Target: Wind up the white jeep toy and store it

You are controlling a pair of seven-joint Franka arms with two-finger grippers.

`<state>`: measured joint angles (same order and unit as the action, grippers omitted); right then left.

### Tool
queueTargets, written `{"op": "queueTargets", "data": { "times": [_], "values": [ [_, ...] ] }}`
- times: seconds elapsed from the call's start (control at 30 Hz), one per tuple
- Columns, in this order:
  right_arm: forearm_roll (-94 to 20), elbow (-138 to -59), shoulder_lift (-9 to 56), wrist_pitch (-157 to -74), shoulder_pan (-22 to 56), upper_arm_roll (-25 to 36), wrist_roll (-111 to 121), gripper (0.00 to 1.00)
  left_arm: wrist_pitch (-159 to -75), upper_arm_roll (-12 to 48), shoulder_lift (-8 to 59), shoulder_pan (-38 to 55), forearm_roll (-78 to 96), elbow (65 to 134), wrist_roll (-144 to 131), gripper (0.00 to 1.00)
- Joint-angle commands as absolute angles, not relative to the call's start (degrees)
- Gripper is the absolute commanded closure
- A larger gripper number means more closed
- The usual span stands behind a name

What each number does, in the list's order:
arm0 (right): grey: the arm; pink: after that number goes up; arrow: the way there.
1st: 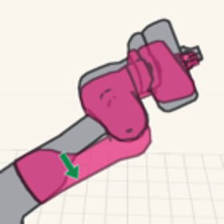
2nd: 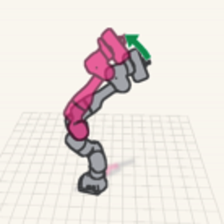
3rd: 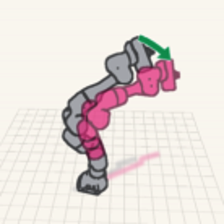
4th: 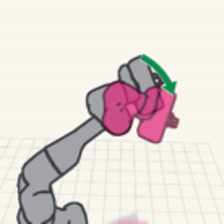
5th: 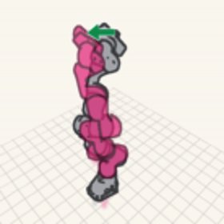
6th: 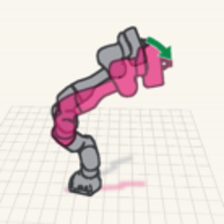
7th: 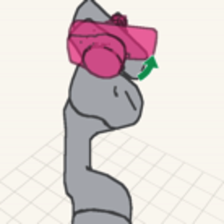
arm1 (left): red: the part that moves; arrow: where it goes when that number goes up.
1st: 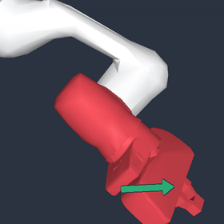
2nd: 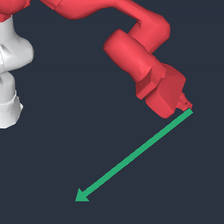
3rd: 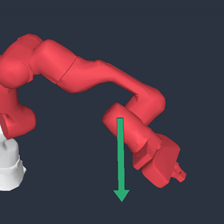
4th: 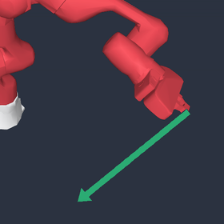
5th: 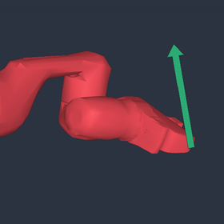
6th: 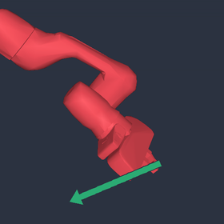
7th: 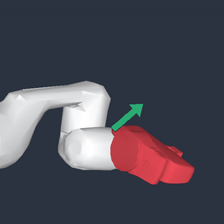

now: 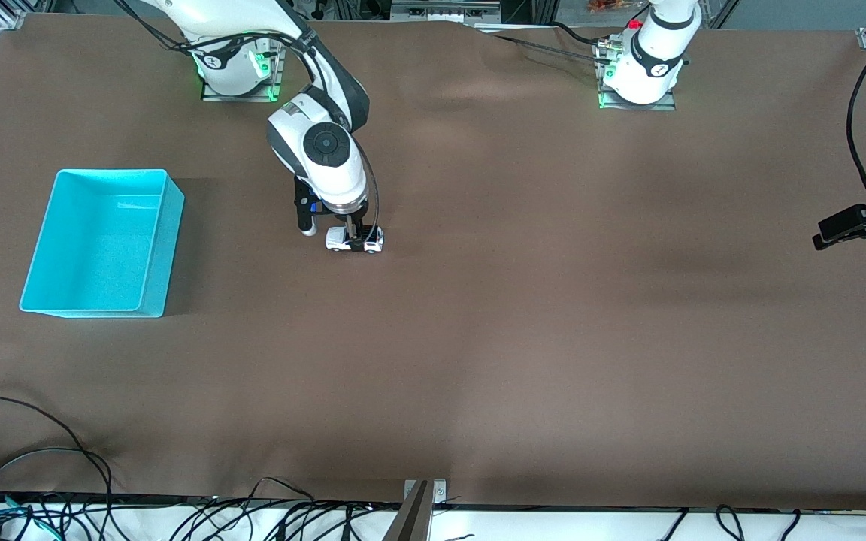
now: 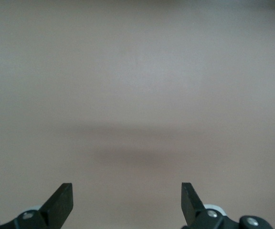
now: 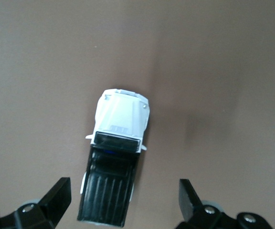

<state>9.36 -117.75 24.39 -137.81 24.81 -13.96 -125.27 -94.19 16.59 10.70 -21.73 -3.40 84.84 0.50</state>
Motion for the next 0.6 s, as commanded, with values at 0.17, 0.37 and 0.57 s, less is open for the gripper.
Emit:
{"op": "queueTargets", "data": {
  "times": [0.17,0.37,0.57],
  "values": [
    [12.9,-119.3,25.5,-139.9,25.9,-13.5,-130.4,0.00,-93.9,16.4,9.6,-22.0,-1.7,85.9,1.9,0.00],
    [15.7,-119.2,27.1,-141.5,26.2,-13.5,-133.7,0.00,-93.9,16.4,9.6,-22.0,-1.7,85.9,1.9,0.00],
    [16.7,-118.7,28.0,-142.0,26.3,-13.4,-134.6,0.00,-93.9,16.4,9.6,-22.0,-1.7,85.9,1.9,0.00]
  ]
}}
